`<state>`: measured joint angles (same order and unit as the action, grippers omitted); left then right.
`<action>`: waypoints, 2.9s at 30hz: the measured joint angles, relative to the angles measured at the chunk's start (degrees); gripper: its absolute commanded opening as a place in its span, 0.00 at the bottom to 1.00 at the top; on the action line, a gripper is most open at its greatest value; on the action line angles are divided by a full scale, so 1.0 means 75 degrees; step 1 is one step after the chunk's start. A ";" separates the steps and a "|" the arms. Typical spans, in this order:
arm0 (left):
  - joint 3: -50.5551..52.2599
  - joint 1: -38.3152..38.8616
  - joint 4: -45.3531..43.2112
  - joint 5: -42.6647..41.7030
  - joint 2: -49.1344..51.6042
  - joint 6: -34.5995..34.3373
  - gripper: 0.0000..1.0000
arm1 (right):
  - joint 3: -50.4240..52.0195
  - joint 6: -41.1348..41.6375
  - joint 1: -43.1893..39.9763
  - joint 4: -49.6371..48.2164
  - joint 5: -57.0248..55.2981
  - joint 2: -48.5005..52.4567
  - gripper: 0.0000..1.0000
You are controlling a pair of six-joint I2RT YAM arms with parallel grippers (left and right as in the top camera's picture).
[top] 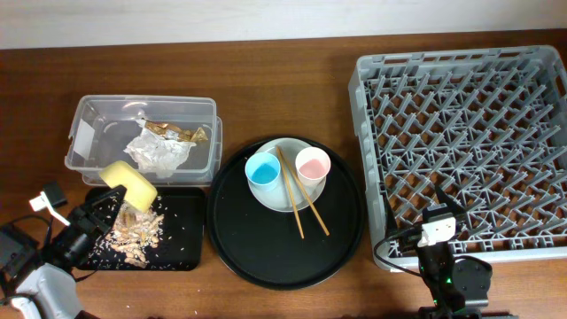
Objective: Sort waste into correct bins and load items into the dishwasher rack
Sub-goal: 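Carry the yellow bowl left and tip scraps onto the black tray, then set the empty yellow bowl back on the round tray, then grasp the blue cup with the left gripper and lift it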
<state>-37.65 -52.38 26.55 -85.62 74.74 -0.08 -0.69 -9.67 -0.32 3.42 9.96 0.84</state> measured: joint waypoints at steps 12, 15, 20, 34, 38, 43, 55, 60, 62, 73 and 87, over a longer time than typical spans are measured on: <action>0.0006 0.0000 -0.0149 -0.0391 0.0000 -0.0367 0.00 | 0.0003 0.0006 0.0000 0.0000 0.0000 0.0000 0.99; 0.0009 0.0000 0.0047 -0.0393 0.0000 -0.0393 0.00 | 0.0000 0.0009 0.0000 0.0000 0.0000 0.0000 0.99; -0.0009 0.0000 0.1469 0.0752 -0.0003 -0.0525 0.00 | 0.0000 0.0003 0.0000 0.0000 0.0000 0.0000 0.99; -0.2122 0.4532 0.3314 0.6548 -0.2911 -0.2366 0.00 | 0.0000 0.0003 0.0000 0.0000 0.0000 0.0000 0.99; -0.2124 0.7863 0.3325 0.8233 -0.2728 -0.3092 0.00 | 0.0003 0.0003 0.0000 0.0000 -0.0003 0.0000 0.99; -0.2148 1.0940 0.3314 0.9903 -0.1757 -0.3821 0.00 | 0.0000 0.0000 0.0000 0.0000 0.0000 0.0000 0.99; -0.2157 1.2514 0.2940 1.0952 0.1195 -0.4549 0.45 | 0.0000 0.0003 0.0000 0.0000 0.0000 0.0000 0.99; -0.2524 1.2502 0.3150 1.1083 0.1218 -0.4523 0.39 | 0.0003 0.0000 0.0000 0.0000 0.0000 0.0000 0.99; -0.3302 1.2298 0.3261 1.1610 0.1221 -0.4459 0.39 | 0.0003 0.0003 0.0000 0.0000 0.0000 0.0000 0.98; -0.3896 1.0456 0.2028 1.2881 0.2154 -0.4447 0.39 | 0.0003 0.0006 0.0000 0.0003 0.0000 0.0000 0.99; -0.3896 1.0459 0.1582 1.2356 0.3273 -0.4366 0.00 | 0.0000 0.0000 0.0000 0.0000 0.0000 0.0000 0.99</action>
<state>-66.87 26.06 38.41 7.05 99.29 -32.82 -0.69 -9.67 -0.32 3.42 9.96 0.84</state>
